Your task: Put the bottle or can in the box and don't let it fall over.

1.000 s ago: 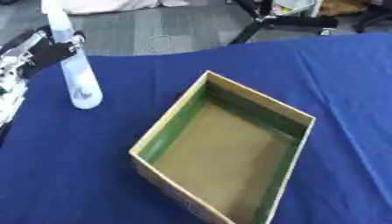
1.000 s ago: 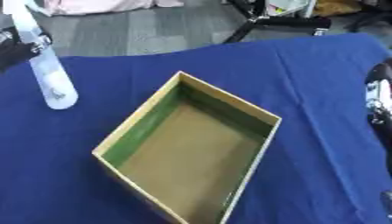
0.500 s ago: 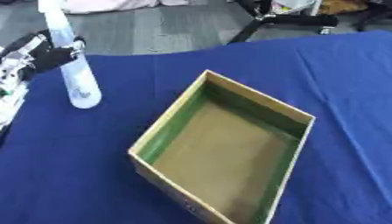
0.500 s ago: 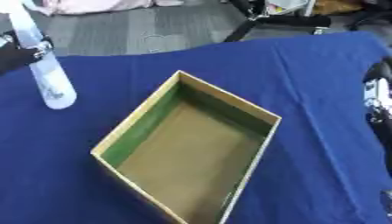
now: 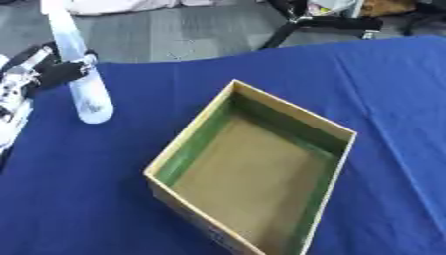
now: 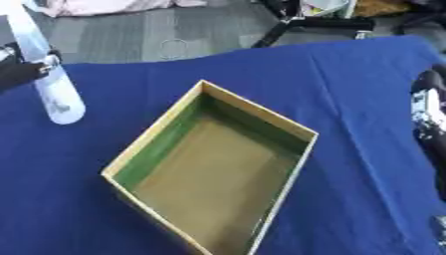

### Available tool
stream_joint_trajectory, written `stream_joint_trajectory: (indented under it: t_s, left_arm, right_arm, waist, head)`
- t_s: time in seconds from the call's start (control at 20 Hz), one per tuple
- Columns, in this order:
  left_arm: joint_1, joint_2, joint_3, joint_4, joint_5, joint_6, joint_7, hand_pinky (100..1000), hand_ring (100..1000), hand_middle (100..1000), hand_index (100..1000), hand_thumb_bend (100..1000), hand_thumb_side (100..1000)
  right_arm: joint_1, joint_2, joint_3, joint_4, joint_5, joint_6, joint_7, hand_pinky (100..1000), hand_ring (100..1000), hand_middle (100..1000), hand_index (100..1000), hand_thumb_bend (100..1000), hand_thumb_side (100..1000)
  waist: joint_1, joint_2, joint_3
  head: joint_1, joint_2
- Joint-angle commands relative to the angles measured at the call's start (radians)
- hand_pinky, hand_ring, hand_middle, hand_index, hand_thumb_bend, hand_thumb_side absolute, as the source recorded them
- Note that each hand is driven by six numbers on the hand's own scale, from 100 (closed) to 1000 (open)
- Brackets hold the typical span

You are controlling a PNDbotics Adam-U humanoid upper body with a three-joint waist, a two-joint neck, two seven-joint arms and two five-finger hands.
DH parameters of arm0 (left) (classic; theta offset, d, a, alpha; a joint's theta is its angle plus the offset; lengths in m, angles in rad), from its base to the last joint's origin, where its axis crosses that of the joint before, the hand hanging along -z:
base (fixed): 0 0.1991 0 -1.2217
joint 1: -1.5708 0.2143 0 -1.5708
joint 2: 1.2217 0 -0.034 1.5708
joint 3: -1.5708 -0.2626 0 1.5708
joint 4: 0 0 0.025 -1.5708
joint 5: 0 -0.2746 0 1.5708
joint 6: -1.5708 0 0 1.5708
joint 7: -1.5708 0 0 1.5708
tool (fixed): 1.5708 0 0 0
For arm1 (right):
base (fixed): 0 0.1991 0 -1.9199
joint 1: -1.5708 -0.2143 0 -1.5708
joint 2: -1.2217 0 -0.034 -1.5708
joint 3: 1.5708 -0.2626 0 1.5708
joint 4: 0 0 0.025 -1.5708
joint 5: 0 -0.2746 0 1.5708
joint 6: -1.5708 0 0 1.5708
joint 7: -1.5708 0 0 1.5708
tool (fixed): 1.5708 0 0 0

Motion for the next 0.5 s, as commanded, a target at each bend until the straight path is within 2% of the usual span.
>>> stream_joint_trajectory:
  t_s: [0.05, 0.5]
  left_arm:
    - [0.001, 0.009, 0.006, 0.002, 0.007, 0.003, 0.002, 1000, 1000, 1000, 899, 100, 601]
    - [0.024, -0.002, 0.004, 0.024, 0.0, -0.001, -0.004, 1000, 1000, 1000, 892, 100, 638]
  right_arm:
    - [-0.011, -0.011, -0.009, -0.022, -0.001, -0.005, 0.0, 1000, 973, 1000, 1000, 100, 470]
    - [-0.013, -0.01, -0.012, -0.022, -0.002, -0.007, -0.002, 1000, 973, 1000, 1000, 100, 470]
  waist:
    - [-0.005, -0.015, 0.0]
    - [-0.006, -0.011, -0.001]
  head:
    - [-0.003, -0.015]
    - [-0.006, -0.018]
